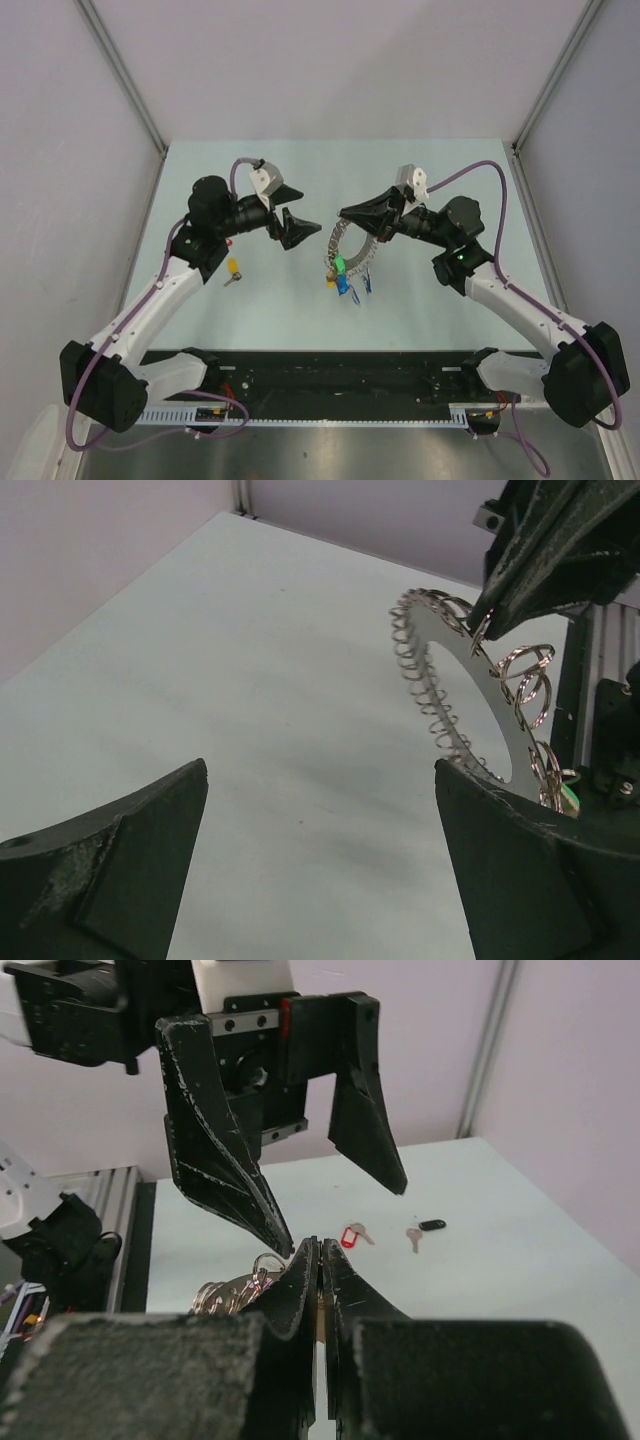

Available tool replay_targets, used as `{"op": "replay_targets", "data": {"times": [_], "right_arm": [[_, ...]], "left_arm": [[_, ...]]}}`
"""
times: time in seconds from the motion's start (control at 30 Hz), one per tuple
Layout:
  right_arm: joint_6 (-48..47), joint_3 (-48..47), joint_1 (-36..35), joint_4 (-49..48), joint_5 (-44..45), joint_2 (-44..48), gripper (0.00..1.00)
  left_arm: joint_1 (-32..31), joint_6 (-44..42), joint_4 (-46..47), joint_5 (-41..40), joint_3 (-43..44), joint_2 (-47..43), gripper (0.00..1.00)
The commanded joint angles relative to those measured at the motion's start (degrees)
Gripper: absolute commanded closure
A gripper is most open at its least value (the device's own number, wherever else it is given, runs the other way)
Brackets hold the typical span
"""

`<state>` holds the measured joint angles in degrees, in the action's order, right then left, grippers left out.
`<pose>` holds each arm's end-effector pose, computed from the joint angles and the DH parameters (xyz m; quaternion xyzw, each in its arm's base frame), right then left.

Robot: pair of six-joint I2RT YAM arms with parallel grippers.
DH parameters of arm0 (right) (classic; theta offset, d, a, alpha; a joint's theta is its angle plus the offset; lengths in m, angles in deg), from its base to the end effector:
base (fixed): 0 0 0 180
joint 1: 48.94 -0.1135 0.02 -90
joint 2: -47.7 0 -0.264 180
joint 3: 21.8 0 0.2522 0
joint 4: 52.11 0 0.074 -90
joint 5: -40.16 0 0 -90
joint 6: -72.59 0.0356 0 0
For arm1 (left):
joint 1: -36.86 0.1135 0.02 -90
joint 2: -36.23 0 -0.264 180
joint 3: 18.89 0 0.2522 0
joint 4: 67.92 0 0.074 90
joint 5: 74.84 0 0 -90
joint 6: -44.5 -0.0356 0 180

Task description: Put the keys on the keyring

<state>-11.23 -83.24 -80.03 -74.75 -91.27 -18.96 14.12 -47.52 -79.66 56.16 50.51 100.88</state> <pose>0.2127 0.1558 0.3631 -0.3978 0.4791 0.4393 0.6475 0.2293 -0.1214 0.3607 0.3771 0.6354 -0.3696 0.5634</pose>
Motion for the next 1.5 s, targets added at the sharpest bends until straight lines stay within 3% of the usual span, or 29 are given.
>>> {"op": "replay_targets", "data": {"times": [0.0, 0.17, 0.47, 0.73, 1.1, 1.47], "right_arm": [[3.14, -0.40, 0.68, -10.00, -7.69, -1.02, 1.00], [5.42, 0.31, 0.33, -12.99, -11.12, -2.34, 1.00], [6.30, 0.48, -1.43, -15.53, -13.06, -4.88, 1.00], [7.63, 0.48, -2.66, -18.09, -13.68, -6.38, 1.00], [6.04, 0.40, -3.18, -15.89, -12.97, -6.12, 1.00], [5.34, 0.40, -3.19, -14.66, -12.62, -5.51, 1.00]], "left_arm": [[-0.20, -1.41, 6.49, 10.40, -2.19, -1.71, 0.01], [-0.20, 1.67, 12.91, 13.76, -6.24, -4.17, 0.04], [-0.29, 6.59, 21.09, 12.18, -10.99, -8.22, 0.11], [-1.60, 8.44, 23.73, 12.62, -11.95, -7.51, 0.26], [-5.56, 4.22, 17.32, 12.97, -10.20, -6.63, 0.66], [-6.17, 2.81, 15.20, 12.36, -9.67, -6.02, 0.77]]}}
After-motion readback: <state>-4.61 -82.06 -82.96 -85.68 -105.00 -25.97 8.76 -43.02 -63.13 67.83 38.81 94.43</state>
